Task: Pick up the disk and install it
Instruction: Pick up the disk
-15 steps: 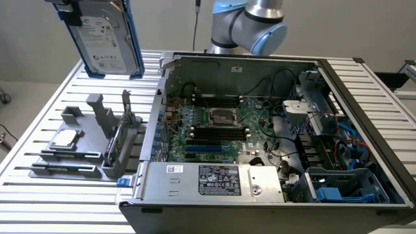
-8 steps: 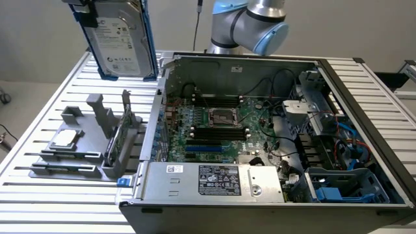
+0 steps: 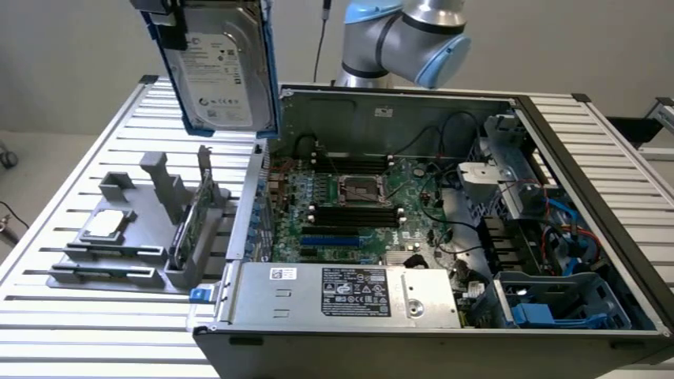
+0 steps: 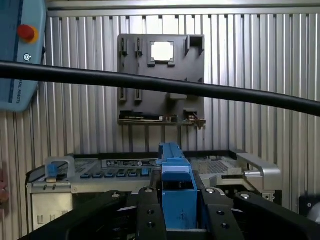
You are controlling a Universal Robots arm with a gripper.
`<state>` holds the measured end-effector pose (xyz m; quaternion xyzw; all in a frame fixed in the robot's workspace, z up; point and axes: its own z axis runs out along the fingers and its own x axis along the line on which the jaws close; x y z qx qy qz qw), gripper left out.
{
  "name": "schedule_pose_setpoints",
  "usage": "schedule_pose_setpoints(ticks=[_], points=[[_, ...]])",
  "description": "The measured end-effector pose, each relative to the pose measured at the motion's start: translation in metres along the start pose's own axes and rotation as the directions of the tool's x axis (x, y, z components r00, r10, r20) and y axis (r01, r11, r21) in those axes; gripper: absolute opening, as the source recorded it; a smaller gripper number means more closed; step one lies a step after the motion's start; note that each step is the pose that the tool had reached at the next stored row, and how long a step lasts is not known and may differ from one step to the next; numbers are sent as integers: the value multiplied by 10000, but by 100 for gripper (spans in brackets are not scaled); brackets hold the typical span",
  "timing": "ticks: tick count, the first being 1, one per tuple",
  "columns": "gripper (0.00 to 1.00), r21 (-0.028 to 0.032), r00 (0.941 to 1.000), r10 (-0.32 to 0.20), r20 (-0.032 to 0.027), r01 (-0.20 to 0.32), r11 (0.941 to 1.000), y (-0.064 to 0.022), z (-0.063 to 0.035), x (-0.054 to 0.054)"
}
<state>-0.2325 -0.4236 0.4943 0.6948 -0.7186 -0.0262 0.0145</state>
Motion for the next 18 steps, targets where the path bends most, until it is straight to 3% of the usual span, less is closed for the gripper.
schedule_pose_setpoints(ticks=[1,2,18], points=[[33,-5,10000,0,2,0,10000,-39,-3,15],[33,-18,10000,0,5,0,10000,-154,-11,57],[33,-131,10000,1,31,-1,9999,-760,-50,294]])
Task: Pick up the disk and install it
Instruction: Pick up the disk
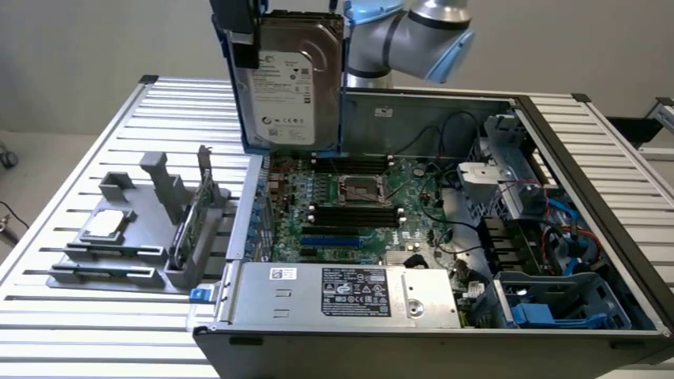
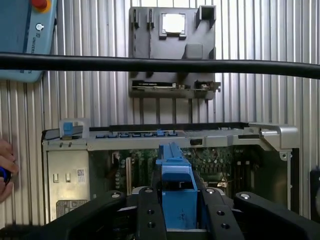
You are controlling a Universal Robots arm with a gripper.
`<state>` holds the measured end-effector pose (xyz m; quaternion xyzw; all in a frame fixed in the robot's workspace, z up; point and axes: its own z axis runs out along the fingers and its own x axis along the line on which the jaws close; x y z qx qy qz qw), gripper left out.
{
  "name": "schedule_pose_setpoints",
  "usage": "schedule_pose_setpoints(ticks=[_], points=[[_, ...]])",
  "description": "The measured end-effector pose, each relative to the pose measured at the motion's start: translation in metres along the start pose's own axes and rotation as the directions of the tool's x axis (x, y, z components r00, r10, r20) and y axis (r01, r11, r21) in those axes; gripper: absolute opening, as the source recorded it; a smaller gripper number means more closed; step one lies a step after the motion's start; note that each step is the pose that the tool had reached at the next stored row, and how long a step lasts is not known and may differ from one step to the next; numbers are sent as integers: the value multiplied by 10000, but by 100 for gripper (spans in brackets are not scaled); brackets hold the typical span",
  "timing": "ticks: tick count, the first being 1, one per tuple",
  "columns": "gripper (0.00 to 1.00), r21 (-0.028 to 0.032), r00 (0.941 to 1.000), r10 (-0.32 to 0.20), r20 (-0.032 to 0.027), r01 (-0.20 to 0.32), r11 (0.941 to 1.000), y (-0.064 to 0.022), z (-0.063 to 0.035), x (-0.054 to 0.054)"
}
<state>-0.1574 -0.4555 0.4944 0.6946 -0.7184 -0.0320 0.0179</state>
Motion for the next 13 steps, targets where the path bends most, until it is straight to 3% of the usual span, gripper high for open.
schedule_pose_setpoints(ticks=[13], points=[[33,-88,10000,-1,24,1,10000,-489,-38,188]])
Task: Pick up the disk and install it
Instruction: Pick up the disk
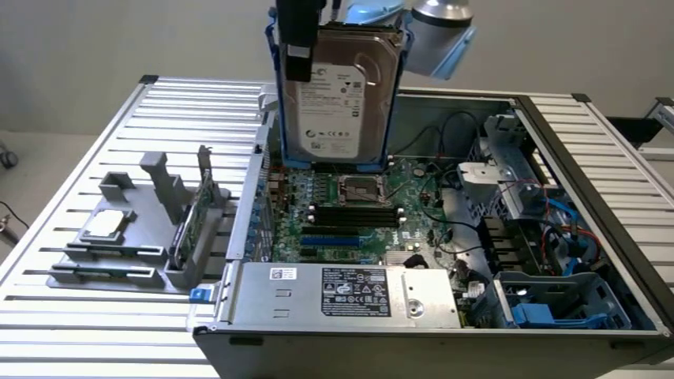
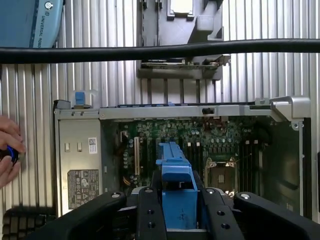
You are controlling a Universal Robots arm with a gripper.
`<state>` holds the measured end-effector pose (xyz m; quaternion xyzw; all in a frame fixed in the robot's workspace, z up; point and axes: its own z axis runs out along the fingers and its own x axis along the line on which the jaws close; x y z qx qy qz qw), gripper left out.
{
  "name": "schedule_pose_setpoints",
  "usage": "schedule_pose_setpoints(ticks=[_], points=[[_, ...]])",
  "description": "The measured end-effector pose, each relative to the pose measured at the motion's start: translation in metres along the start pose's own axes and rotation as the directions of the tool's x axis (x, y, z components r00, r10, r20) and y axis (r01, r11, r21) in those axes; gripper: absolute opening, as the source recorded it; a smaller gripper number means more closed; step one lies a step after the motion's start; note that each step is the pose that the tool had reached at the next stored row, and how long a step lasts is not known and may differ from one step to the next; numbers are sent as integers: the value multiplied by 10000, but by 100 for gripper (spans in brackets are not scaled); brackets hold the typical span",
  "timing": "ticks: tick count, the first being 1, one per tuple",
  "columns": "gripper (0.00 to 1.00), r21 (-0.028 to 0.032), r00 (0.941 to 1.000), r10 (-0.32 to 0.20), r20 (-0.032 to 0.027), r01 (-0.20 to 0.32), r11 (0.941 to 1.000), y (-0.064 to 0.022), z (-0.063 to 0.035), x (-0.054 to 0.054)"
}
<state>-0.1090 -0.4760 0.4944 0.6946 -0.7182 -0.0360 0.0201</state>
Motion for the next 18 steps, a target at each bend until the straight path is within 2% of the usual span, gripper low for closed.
schedule_pose_setpoints(ticks=[11,18], points=[[33,-69,10000,1,19,-1,10000,-420,-37,160],[33,-120,10000,1,27,-1,9999,-655,-59,273]])
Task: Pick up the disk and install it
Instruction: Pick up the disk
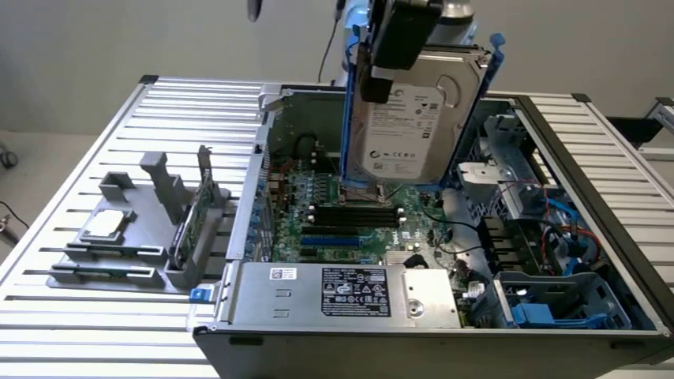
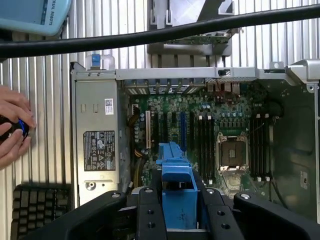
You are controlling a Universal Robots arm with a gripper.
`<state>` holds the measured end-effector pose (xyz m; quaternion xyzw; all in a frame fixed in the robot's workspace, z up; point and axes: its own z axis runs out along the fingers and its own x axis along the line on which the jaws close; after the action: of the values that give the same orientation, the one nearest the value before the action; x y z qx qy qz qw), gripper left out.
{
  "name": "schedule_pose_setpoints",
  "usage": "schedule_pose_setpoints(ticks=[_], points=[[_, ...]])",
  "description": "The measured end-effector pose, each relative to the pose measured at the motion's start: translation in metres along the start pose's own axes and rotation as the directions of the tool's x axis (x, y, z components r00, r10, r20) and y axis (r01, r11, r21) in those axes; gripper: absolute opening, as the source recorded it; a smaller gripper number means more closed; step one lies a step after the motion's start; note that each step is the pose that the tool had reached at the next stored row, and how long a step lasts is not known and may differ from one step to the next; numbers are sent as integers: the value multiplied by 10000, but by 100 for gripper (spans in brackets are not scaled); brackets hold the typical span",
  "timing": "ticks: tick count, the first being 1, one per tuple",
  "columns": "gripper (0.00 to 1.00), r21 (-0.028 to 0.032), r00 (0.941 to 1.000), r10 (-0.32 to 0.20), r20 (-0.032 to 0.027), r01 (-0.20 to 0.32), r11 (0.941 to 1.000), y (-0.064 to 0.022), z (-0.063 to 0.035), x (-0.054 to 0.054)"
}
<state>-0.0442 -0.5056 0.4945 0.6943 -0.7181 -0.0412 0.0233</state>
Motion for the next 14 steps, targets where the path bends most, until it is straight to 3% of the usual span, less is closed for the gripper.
schedule_pose_setpoints(ticks=[14], points=[[33,-90,10000,0,13,0,10000,-447,-47,247]])
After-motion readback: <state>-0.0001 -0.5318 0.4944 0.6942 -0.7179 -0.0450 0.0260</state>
